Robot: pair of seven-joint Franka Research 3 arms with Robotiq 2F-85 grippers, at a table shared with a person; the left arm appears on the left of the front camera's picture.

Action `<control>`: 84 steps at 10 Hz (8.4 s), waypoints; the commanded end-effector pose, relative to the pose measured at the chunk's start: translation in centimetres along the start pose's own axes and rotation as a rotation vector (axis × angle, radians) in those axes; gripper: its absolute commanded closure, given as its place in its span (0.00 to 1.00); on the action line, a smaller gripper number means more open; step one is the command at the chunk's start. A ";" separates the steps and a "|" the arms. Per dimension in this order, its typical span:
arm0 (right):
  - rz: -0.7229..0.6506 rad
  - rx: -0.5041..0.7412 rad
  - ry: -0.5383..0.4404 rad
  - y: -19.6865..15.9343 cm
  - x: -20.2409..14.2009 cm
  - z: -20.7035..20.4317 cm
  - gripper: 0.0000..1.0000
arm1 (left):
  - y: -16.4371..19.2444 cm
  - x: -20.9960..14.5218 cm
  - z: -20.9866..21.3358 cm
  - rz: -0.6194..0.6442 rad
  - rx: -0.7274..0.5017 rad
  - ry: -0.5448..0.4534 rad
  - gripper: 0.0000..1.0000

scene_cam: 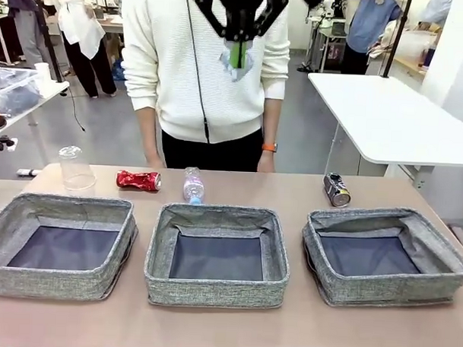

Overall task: Sort the waste into the appropriate baskets.
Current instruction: Pick up the waste item pointed out by the person, then place the picked waste into the Fabric basket indicated by the person, then pick up the waste item pointed out by the person.

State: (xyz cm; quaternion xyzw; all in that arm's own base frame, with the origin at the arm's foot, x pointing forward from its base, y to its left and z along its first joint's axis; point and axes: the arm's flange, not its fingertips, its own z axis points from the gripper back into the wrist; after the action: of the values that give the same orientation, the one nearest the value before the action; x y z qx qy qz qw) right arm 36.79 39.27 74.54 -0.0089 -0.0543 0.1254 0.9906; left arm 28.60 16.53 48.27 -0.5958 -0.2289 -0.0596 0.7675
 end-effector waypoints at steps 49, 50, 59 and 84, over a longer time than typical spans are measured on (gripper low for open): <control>-0.313 0.275 0.000 -31.8 -16.1 -26.4 0.99 | -0.2 0.1 0.0 -0.022 -0.016 -0.007 0.00; -0.312 0.277 0.005 -31.8 -16.1 -26.4 0.99 | -0.2 0.1 0.0 -0.022 -0.016 -0.007 0.00; -0.260 0.490 -0.067 -31.3 -15.6 -25.5 0.00 | -0.2 0.1 0.0 -0.022 -0.016 -0.007 0.00; -0.398 1.220 -0.448 -35.6 -16.1 -18.1 0.00 | -0.2 0.1 0.0 -0.022 -0.016 -0.007 0.00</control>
State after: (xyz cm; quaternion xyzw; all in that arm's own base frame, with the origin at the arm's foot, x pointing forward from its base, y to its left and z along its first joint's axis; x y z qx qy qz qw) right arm 32.08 0.52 55.34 0.5891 -0.1860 -0.0443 0.7851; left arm 28.63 16.53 48.28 -0.5955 -0.2283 -0.0598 0.7680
